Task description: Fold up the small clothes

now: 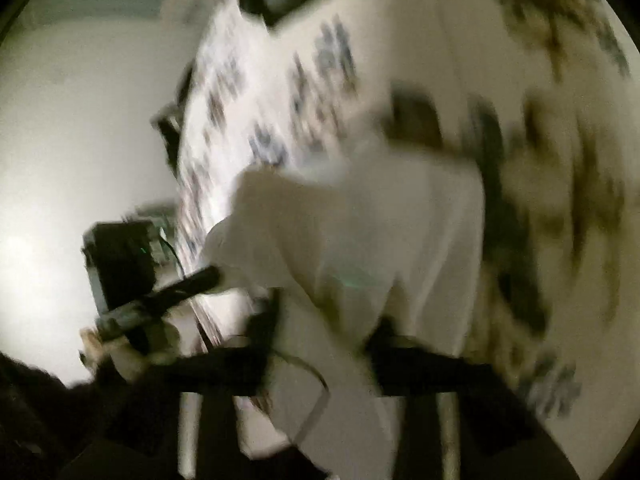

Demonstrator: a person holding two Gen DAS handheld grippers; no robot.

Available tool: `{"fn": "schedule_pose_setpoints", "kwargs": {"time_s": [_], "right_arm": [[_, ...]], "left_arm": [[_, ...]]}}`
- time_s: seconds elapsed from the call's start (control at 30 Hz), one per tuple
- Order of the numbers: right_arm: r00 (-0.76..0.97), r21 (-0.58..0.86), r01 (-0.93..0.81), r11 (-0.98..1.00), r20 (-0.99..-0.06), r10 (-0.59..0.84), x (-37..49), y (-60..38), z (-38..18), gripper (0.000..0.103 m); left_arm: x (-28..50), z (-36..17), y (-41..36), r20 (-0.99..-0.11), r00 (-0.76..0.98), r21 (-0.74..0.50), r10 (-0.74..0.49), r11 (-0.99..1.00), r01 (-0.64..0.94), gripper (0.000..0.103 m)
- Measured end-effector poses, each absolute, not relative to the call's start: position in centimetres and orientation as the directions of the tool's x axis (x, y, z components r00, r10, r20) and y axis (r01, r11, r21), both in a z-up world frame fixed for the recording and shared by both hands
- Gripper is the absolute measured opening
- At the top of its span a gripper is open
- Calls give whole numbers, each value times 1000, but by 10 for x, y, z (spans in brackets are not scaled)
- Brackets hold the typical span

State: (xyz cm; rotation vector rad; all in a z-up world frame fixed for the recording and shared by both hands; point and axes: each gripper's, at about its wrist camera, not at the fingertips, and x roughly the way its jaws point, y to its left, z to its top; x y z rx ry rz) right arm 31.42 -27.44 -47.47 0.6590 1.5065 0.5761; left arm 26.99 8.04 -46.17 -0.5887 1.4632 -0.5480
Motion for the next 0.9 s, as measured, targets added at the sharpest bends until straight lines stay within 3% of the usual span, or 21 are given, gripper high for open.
{"fn": "schedule_pose_setpoints", "kwargs": {"time_s": [0.13, 0.33, 0.43, 0.63, 0.7, 0.8, 0.9], "right_arm": [[-67, 735, 122, 667, -665, 744, 278, -286, -487, 62], [121, 731, 314, 606, -664, 738, 276, -329, -495, 67], [160, 706, 358, 612, -691, 705, 289, -327, -503, 67], [127, 643, 270, 717, -762, 635, 313, -273, -497, 66], [132, 634, 233, 738, -772, 621, 297, -259, -494, 59], [90, 604, 218, 767, -795, 600, 268, -248, -495, 30], [-2, 573, 227, 788, -809, 588, 232, -240, -509, 29]], "left_arm": [[256, -467, 107, -775, 23, -629, -631, 769, -113, 51], [314, -471, 79, -794, 81, -607, -602, 784, -130, 51], [341, -474, 44, -846, 76, -532, -528, 846, -36, 51], [305, -482, -2, -947, 19, -308, -320, 927, 214, 51], [279, -486, -1, -964, -12, -259, -264, 935, 241, 51], [246, -494, 14, -968, -66, -252, -243, 942, 220, 51], [225, -499, 31, -966, -121, -247, -228, 954, 170, 51]]}}
